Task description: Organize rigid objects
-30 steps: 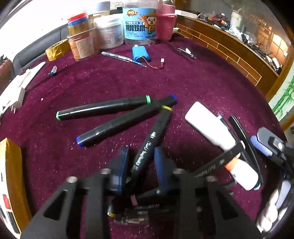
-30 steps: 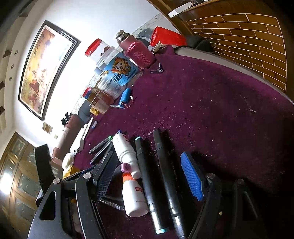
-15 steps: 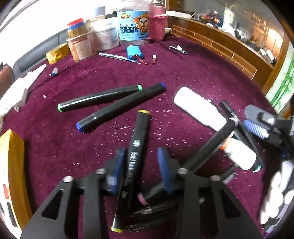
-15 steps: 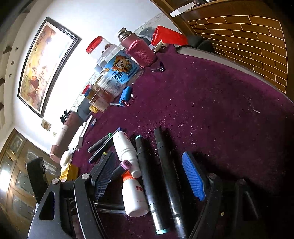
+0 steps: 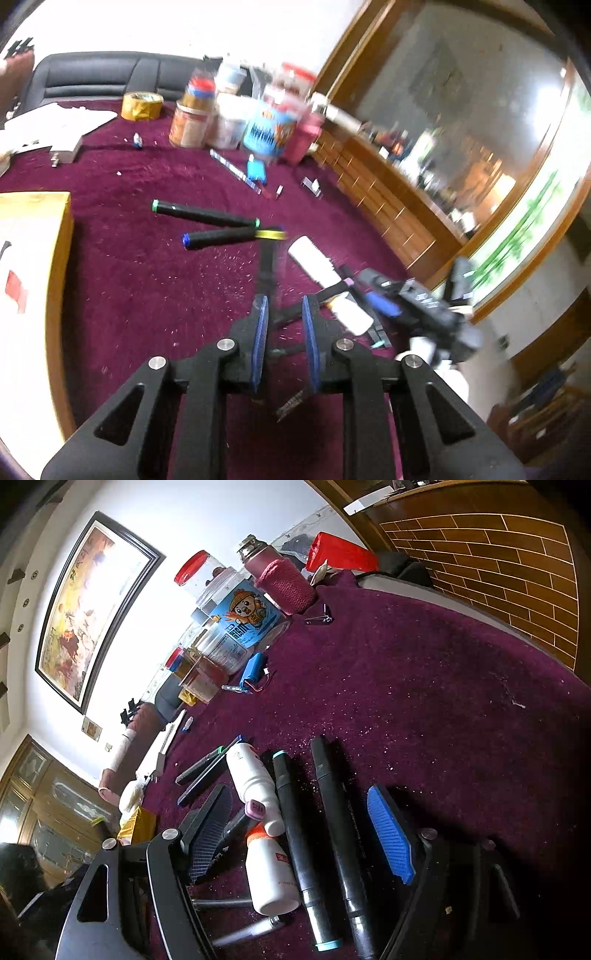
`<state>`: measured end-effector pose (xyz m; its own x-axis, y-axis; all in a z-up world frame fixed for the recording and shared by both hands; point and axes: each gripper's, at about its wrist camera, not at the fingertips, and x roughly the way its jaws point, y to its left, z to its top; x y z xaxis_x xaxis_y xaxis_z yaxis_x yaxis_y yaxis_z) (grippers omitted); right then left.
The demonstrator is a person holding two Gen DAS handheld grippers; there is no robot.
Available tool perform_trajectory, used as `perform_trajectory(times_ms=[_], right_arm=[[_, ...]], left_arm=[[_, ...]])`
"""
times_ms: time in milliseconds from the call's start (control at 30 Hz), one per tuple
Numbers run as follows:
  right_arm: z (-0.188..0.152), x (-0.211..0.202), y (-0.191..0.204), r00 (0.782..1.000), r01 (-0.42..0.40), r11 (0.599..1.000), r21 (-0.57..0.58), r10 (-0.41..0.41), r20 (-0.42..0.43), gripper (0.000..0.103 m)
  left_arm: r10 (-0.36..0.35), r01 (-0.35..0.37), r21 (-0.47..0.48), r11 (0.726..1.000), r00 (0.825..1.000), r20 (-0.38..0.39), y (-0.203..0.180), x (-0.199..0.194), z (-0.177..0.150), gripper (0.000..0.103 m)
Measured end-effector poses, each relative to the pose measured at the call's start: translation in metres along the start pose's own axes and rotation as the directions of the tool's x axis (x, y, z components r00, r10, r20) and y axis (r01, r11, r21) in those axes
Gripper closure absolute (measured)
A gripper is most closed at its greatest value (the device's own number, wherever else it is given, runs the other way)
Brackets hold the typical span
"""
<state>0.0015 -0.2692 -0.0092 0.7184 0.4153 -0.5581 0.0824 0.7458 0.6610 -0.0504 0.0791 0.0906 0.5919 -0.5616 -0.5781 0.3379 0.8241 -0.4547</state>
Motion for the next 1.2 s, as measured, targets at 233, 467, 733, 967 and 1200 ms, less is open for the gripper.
perform_trajectory(times_ms=[233,467,733,967,1200], right_arm=[[0.000,-0.003,0.010,0.997,0.068,0.997,-0.031,-0.068,-0.020,0.032],[-0.022,-0.021,0.064,0.998,-0.023,0.990,-0.138,0.015,-0.062,0.032],[-0.044,0.042,0.087,0.963,-0.069,0.995,-0.070,0.048,-0.264,0.032],[-0.039,0.058,0.100,0.975,0.067,0.987,-0.145,-0.096,-0.201,0.033],[-0.045,0.075,0.124,0.948,0.253,0.919,-0.304,-0.298,-0.114,0.072]], left_arm=[[0.007,-0.006,-0.037,0.999,0.999,0.031,0.017,-0.026,-0.011,0.087],[0.156,-0.161,-0.047,0.986,0.983,-0.100,0.035,0.024,-0.020,0.083],[0.408,-0.400,0.083,0.913,0.895,-0.179,0.048,0.099,-0.009,0.051],[0.302,-0.309,-0.008,0.951,0.937,-0.177,0.068,0.077,-0.016,0.091],[0.232,-0.244,-0.057,0.968,0.958,-0.168,0.067,0.064,-0.020,0.091]])
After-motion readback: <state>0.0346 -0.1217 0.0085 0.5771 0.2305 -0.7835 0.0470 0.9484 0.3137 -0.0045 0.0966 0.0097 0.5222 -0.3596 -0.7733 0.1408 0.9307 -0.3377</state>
